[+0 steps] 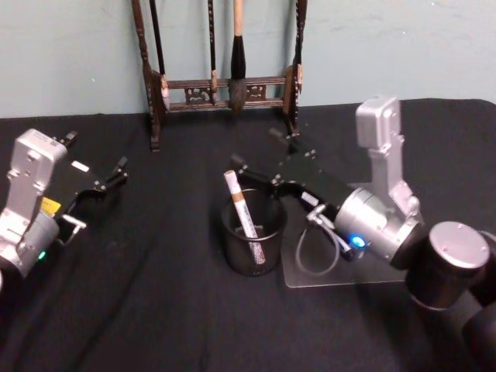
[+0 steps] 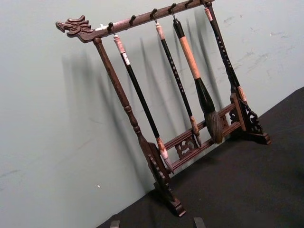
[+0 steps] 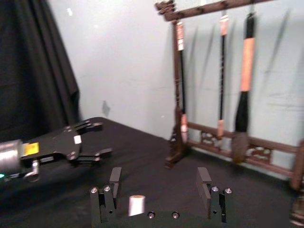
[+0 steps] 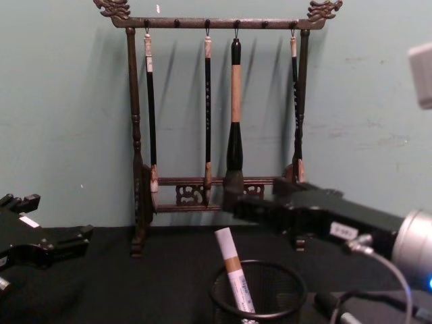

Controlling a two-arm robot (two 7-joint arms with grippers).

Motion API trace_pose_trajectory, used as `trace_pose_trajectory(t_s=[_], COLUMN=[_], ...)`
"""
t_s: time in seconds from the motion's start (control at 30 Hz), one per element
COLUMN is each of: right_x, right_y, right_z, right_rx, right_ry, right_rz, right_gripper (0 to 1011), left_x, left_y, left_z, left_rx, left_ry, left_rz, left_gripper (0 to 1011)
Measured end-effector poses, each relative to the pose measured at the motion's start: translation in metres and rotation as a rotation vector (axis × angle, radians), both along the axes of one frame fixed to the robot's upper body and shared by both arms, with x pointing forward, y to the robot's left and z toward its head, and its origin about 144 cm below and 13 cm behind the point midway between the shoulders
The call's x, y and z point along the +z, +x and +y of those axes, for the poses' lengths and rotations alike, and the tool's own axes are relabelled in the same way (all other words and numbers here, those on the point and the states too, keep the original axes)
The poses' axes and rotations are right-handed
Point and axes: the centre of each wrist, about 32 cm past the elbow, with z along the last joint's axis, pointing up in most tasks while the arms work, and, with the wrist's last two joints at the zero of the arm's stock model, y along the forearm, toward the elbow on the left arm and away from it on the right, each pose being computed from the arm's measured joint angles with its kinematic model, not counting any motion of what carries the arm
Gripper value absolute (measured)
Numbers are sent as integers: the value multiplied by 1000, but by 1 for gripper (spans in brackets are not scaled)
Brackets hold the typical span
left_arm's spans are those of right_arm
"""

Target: Pick up the water-based marker from the table and place it into the pen holder.

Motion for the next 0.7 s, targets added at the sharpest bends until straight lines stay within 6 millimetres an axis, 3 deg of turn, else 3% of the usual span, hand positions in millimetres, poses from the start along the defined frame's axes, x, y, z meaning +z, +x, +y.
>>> trace_pose_trajectory(t_s=[0.43,0.7], right_x=[24,28], right_y=[3,1], right_z=[-45,-64], right_rx=[-149,-214], right_ry=[-88,-211], right_rz=[3,115], right_gripper=[1002,1002], left_x=[0,0], left_y=[0,0], left_z=[0,0], left_rx=[0,0], left_ry=[0,0], left_rz=[0,0], left_gripper=[1001,1001])
